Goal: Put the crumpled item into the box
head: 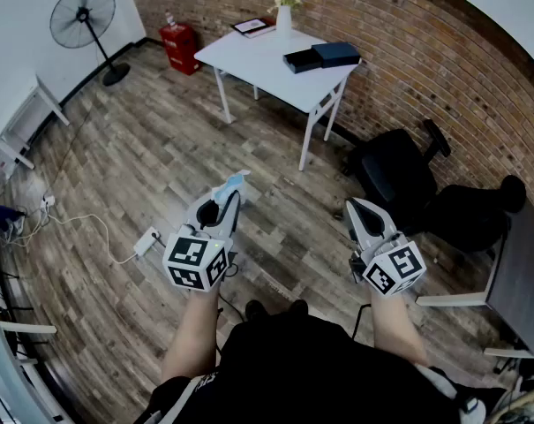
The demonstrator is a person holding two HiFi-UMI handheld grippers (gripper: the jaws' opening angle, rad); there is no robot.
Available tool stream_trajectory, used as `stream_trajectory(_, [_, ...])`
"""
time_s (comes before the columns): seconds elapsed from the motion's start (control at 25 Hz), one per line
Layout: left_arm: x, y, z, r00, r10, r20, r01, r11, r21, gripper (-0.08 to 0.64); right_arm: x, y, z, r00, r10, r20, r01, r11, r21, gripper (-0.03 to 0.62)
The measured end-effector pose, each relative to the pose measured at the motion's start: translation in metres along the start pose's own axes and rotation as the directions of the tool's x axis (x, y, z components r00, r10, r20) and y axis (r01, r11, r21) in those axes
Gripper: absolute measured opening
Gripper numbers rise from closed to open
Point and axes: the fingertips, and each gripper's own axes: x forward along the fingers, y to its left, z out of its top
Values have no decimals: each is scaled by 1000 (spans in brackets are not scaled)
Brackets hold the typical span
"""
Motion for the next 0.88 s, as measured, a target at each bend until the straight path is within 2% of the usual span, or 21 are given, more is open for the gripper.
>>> stream_trajectory(0.12, [11, -5, 1, 1000, -1, 3, 1, 1000, -25, 64, 0, -10, 2, 1000, 1, 1, -1, 1000, 1, -9])
stream_trajectory(0.32, [21, -18, 0, 1000, 6, -3, -6, 1000, -24, 64, -6, -21, -2, 1000, 19, 0, -19, 1000, 2, -9])
stream_trajectory(0.48, [24, -33, -5, 1000, 8, -10, -9, 999, -31, 66, -7, -30, 1, 999, 31, 25, -32, 998, 45, -9])
stream_trajectory(0.72, [26, -37, -10, 1000, 25, -17, -25, 999, -32, 66, 1, 6, -2, 975, 220, 11, -220, 976, -6, -8])
stream_trajectory(0.88, [40, -25, -12, 1000, 6, -15, -6, 999, -37, 66, 13, -3, -6, 977, 212, 13, -212, 977, 4, -6])
